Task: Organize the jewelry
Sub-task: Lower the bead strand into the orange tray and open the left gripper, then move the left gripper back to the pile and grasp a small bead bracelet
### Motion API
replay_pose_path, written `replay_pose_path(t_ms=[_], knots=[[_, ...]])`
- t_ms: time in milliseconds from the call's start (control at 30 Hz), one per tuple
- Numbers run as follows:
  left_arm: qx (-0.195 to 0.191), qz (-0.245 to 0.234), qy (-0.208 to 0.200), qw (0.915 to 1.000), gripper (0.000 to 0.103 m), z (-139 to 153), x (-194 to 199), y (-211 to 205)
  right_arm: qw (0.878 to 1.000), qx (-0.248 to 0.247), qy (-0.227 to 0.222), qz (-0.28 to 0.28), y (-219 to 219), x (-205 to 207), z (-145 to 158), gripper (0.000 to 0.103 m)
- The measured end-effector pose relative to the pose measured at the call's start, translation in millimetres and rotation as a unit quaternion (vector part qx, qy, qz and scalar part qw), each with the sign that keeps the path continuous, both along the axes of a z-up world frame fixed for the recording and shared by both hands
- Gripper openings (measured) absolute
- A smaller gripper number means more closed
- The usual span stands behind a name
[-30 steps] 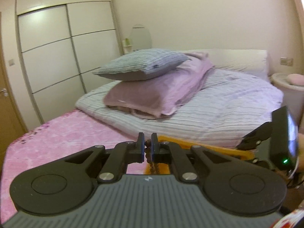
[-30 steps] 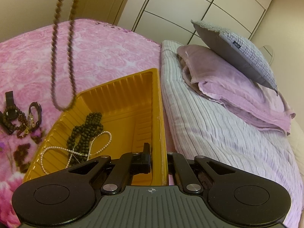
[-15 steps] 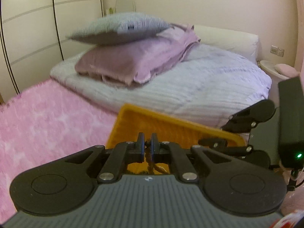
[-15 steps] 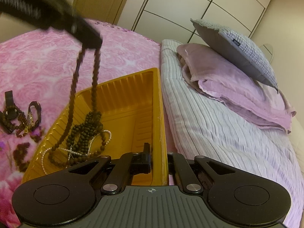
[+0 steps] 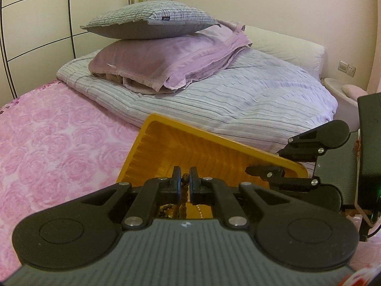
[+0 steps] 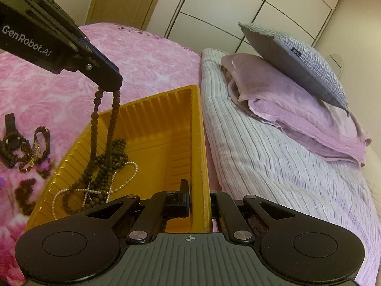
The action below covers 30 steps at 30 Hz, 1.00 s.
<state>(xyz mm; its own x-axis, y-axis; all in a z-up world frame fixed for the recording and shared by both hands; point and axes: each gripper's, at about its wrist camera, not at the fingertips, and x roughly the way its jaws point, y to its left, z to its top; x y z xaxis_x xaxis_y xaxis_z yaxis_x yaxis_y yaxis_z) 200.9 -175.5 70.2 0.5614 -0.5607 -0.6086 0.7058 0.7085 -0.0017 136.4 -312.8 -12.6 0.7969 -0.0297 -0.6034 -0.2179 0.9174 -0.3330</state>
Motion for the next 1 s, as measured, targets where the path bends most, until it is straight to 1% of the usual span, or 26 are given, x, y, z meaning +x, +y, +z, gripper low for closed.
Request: replay_pose_path(t_ms=[67, 200, 400, 533, 633, 700, 900, 1000], knots=[[0.002, 0.001, 0.005, 1.0000, 0.006, -0.1, 1.6, -1.6, 1.000, 0.000, 0.000, 0.000, -0.1, 0.1, 0.0, 0.003], [-0.017, 0.002, 0.015, 0.9997, 0.007, 1.7, 4.5, -0.5, 1.000, 0.000, 0.000, 0.000, -0.1, 0.2, 0.0, 0.003], [-0.020, 0.017, 0.005, 0.9996, 0.007, 6.3, 4.6, 15.4, 1.000, 0.001, 0.000, -0.001, -1.4, 0.6, 0.2, 0.003], [-0.029, 0.050, 0.004, 0.9983, 0.009, 8.1, 4.7, 45.1, 1.000, 0.001, 0.000, -0.002, -1.5, 0.3, -0.2, 0.003], [-0.036, 0.079, 0.001, 0.9962, 0.015, 7.7, 1.7, 72.5, 1.000, 0.000, 0.000, -0.001, -1.1, 0.1, -0.1, 0.003], [-0.036, 0.098, -0.001, 0.9945, 0.015, 7.0, 0.2, 91.8, 1.000, 0.000, 0.000, -0.001, -1.1, 0.3, -0.1, 0.003], [-0.028, 0.169, -0.003, 0.9853, 0.020, -4.2, -13.2, 155.6, 1.000, 0.000, 0.000, -0.001, 0.2, -0.8, -0.4, 0.003], [-0.026, 0.202, 0.008, 0.9790, 0.021, -16.6, -23.2, 181.3, 1.000, -0.003, 0.000, -0.001, 0.7, -1.4, -0.6, 0.003]])
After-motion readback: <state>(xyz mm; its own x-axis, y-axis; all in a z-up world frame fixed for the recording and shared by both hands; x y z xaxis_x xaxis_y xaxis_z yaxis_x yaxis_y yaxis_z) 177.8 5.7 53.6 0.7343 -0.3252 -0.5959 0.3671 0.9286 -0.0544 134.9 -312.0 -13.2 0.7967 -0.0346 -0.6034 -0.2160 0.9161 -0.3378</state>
